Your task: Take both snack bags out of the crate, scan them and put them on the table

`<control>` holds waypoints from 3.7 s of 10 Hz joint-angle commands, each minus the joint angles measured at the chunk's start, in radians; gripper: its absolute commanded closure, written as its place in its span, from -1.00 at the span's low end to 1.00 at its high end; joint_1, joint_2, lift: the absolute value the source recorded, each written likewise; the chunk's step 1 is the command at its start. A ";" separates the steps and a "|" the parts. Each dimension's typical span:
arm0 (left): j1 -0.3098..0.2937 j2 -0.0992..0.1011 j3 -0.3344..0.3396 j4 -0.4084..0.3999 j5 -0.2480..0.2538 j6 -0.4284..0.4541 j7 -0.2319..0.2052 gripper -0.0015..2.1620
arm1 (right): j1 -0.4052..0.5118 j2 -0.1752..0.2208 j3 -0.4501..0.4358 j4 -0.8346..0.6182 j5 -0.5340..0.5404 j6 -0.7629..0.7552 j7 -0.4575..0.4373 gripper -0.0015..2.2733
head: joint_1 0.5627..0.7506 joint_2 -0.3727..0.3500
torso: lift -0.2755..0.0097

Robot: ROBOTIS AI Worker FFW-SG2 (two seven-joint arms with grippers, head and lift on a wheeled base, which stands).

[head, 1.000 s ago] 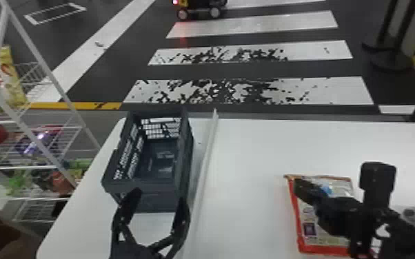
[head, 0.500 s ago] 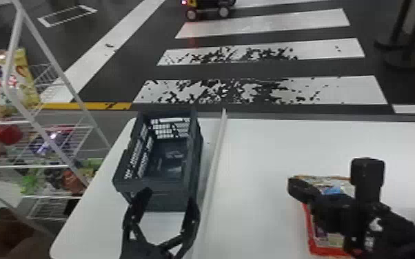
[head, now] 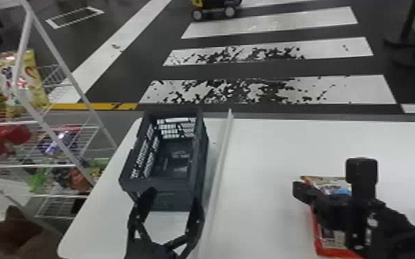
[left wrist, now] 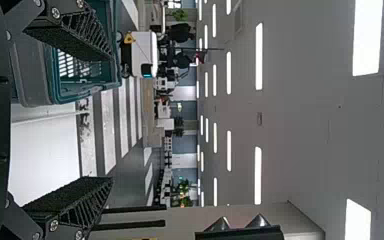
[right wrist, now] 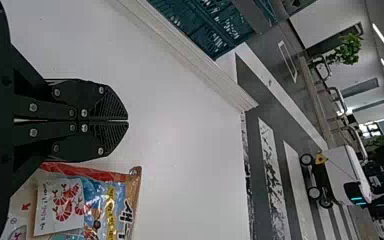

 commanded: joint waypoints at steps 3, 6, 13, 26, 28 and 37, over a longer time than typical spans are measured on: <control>0.000 0.000 0.002 0.000 0.002 0.000 0.000 -0.86 | -0.013 0.001 0.000 0.021 0.033 -0.002 -0.016 0.99 | 0.41 0.80 | 0.27; 0.002 0.000 0.002 0.000 0.002 0.000 -0.001 -0.86 | -0.019 0.001 -0.003 0.033 0.050 -0.002 -0.026 0.99 | 0.41 0.77 | 0.27; 0.002 0.000 0.002 -0.001 0.000 0.000 -0.001 -0.86 | -0.018 0.000 -0.012 0.036 0.068 -0.002 -0.033 0.99 | 0.41 0.71 | 0.27; 0.000 0.002 0.000 -0.003 0.002 0.003 -0.001 -0.86 | 0.111 -0.072 -0.387 -0.298 -0.070 0.108 -0.028 -0.91 | 0.41 0.20 | 0.27; -0.006 0.002 0.000 0.006 0.003 0.003 -0.003 -0.86 | 0.148 -0.071 -0.429 -0.314 0.022 0.108 -0.037 -0.91 | 0.41 0.05 | 0.27; -0.015 0.003 -0.004 0.037 0.015 -0.003 -0.003 -0.86 | 0.347 -0.043 -0.525 -0.416 0.145 0.151 -0.048 -0.93 | 0.41 -0.41 | 0.27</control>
